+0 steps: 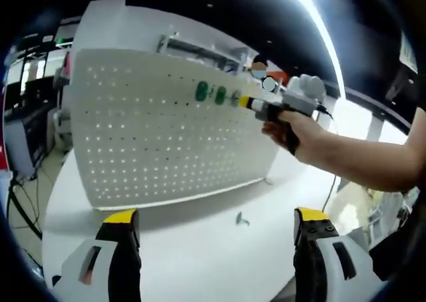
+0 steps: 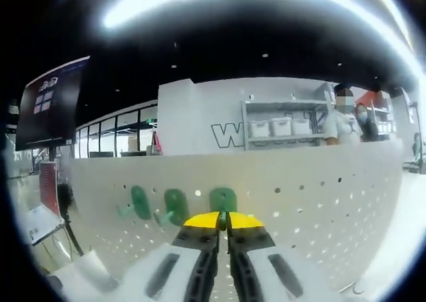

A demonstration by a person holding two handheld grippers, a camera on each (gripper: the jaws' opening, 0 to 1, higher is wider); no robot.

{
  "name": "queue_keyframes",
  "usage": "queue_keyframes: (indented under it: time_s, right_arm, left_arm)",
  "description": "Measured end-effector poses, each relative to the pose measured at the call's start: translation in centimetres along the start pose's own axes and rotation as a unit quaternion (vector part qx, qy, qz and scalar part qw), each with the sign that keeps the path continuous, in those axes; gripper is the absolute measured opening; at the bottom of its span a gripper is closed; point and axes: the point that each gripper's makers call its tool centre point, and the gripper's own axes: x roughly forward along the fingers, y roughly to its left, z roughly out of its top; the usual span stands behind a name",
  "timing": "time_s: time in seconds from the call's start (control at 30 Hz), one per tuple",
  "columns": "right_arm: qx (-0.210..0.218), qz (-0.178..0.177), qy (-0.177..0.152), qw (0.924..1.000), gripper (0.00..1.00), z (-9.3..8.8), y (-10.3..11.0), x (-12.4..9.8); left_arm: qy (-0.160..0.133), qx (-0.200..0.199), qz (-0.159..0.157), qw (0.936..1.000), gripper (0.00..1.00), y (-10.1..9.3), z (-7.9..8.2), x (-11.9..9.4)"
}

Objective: Insert the hook assembly into the mounting plate slot until the hook locks in place.

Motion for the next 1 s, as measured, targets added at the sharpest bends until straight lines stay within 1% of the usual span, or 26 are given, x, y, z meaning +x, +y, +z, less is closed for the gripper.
queue_keyframes:
  time_s: [0.07, 0.13, 0.27, 0.37, 0.5, 0.57, 0.7, 0.87, 1.0]
  right_arm:
    - [0.014, 0.003, -0.005, 0.9999, 0.02, 0.3, -0.1, -0.2]
    - [0.019, 0.006, -0.005, 0.9998, 0.06, 0.6, 0.0, -0.4]
    - [0.011, 0.016, -0.011, 0.9998, 0.09, 1.6, 0.4, -1.2]
    - [0.017, 0.018, -0.020, 0.9995, 0.12, 2.8, 0.1, -1.8]
    - [0.029, 0.022, -0.040, 0.9985, 0.17, 5.0, -0.1, -2.6]
    - [0.028, 0.024, -0.043, 0.9984, 0.17, 5.5, -0.3, -2.6]
    - [0.030, 0.023, -0.054, 0.9978, 0.17, 6.7, -0.5, -3.5]
    - [0.029, 0.021, -0.056, 0.9978, 0.17, 7.3, -0.6, -4.5]
    - [0.030, 0.018, -0.062, 0.9975, 0.18, 8.1, -1.2, -5.5]
  left_arm:
    - [0.001, 0.002, 0.002, 1.0000, 0.97, 0.1, 0.0, -0.1]
    - [0.002, 0.001, 0.003, 1.0000, 0.97, 0.0, -0.1, -0.2]
    - [0.001, 0.001, 0.000, 1.0000, 0.97, -0.2, 0.0, -0.3]
    - [0.000, 0.006, -0.001, 1.0000, 0.97, -0.5, 0.2, -0.3]
    - [-0.001, 0.006, -0.003, 1.0000, 0.97, -0.7, 0.3, -0.4]
    - [-0.001, 0.008, -0.003, 1.0000, 0.97, -0.9, 0.3, -0.6]
    - [-0.001, 0.009, -0.004, 0.9999, 0.97, -1.3, 0.3, -0.9]
    - [-0.001, 0.008, -0.004, 1.0000, 0.97, -1.5, 0.3, -1.3]
    - [-0.003, 0.008, -0.002, 1.0000, 0.97, -1.6, 0.2, -1.7]
